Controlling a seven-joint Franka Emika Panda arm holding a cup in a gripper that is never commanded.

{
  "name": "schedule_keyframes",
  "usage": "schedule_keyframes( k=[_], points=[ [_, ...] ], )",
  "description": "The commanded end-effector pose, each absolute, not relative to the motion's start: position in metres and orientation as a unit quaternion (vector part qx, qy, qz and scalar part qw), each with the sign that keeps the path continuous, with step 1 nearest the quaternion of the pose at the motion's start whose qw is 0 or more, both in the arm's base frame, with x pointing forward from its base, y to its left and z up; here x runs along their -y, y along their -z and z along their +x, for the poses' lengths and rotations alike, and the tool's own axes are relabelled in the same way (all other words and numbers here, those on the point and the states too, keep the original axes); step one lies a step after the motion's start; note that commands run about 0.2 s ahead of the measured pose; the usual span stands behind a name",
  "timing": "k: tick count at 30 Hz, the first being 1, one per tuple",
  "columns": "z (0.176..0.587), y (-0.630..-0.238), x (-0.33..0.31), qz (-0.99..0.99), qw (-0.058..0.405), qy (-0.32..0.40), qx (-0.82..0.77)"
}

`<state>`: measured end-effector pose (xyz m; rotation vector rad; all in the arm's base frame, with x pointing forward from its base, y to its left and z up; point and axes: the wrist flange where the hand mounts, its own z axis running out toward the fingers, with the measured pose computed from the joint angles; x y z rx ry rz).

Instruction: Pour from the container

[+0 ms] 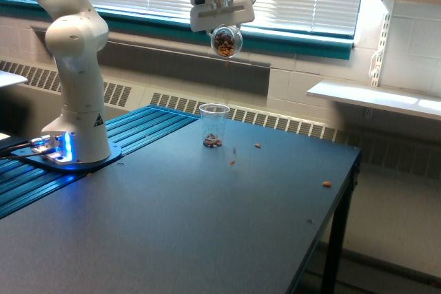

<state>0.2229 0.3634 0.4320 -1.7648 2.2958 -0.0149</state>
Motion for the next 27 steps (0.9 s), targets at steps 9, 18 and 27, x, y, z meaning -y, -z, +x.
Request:
schedule_keyframes(
  k=[9,18,27],
  points=[
    [0.225,-0.439,-0.376,-0.599,0.129,0.002,-0.791],
    [0.225,-0.440,-0.380,-0.594,0.130,0.005,-0.794],
    [0.222,-0.441,-0.383,-0.587,0.128,0.005,-0.799]
  ],
)
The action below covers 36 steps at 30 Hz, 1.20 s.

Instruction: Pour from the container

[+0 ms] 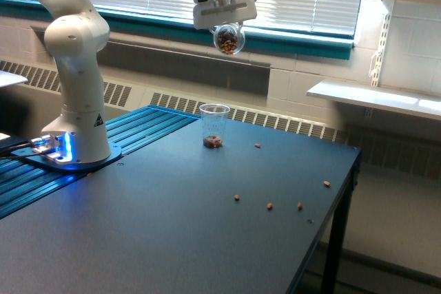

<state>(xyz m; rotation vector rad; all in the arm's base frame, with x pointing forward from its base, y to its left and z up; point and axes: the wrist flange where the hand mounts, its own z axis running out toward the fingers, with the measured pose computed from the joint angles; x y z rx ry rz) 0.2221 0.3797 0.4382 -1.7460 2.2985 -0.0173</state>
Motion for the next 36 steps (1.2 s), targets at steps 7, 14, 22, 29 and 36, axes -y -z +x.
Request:
schedule_keyframes(
  k=[7,14,22,29,36],
  points=[
    [0.218,-0.442,-0.386,-0.579,0.129,0.002,-0.805],
    [0.215,-0.437,-0.383,-0.567,0.129,-0.003,-0.813],
    [0.212,-0.435,-0.382,-0.564,0.134,-0.012,-0.814],
    [0.209,-0.427,-0.379,-0.560,0.131,-0.018,-0.818],
    [0.207,-0.433,-0.378,-0.558,0.139,-0.012,-0.818]
  ],
)
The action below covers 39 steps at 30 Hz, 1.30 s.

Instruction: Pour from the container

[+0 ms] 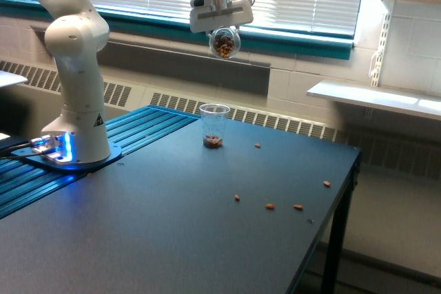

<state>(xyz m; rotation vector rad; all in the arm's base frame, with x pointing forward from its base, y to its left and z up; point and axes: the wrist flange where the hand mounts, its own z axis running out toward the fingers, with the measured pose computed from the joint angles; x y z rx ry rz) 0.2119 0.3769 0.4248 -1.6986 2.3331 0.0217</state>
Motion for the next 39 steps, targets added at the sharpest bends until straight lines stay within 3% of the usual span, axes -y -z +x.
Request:
schedule_keyframes(
  k=[1,39],
  points=[
    [0.207,-0.433,-0.377,-0.558,0.139,-0.011,-0.818],
    [0.199,-0.450,-0.372,-0.549,0.166,-0.004,-0.819]
  ],
)
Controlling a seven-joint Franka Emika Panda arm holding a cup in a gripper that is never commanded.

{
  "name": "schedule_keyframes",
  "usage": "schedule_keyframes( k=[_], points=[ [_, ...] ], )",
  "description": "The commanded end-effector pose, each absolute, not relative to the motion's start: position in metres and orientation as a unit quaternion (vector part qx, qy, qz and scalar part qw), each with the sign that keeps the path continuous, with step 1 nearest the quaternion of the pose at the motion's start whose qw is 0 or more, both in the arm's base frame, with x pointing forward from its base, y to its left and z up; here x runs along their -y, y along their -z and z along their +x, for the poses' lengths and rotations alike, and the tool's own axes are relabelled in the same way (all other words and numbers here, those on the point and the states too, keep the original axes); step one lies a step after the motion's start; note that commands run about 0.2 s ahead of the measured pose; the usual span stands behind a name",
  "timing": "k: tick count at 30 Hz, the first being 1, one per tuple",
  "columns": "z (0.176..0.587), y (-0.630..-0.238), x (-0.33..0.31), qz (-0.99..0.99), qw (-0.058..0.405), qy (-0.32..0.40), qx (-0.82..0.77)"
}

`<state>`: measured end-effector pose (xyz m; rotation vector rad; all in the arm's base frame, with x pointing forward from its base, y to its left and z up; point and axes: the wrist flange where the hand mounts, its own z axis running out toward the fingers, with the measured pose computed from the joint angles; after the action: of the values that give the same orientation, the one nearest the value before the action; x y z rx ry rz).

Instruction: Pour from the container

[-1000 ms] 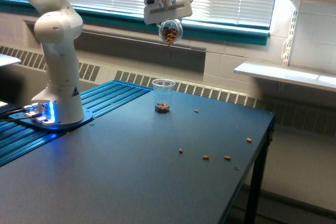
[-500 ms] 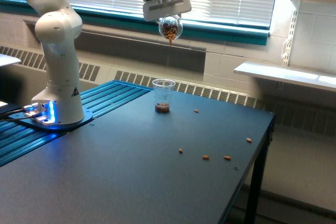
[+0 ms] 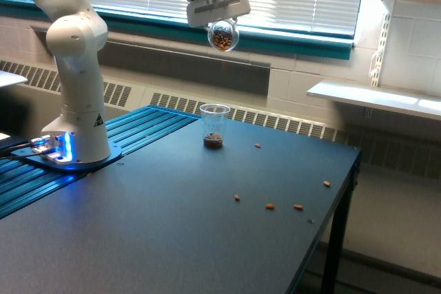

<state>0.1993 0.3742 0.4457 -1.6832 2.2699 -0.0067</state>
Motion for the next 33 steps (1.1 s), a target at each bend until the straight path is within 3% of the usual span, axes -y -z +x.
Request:
schedule_keyframes(
  k=[1,33],
  points=[
    [0.199,-0.450,-0.371,-0.549,0.166,-0.005,-0.819],
    [0.200,-0.466,-0.354,-0.549,0.195,-0.017,-0.812]
  ],
)
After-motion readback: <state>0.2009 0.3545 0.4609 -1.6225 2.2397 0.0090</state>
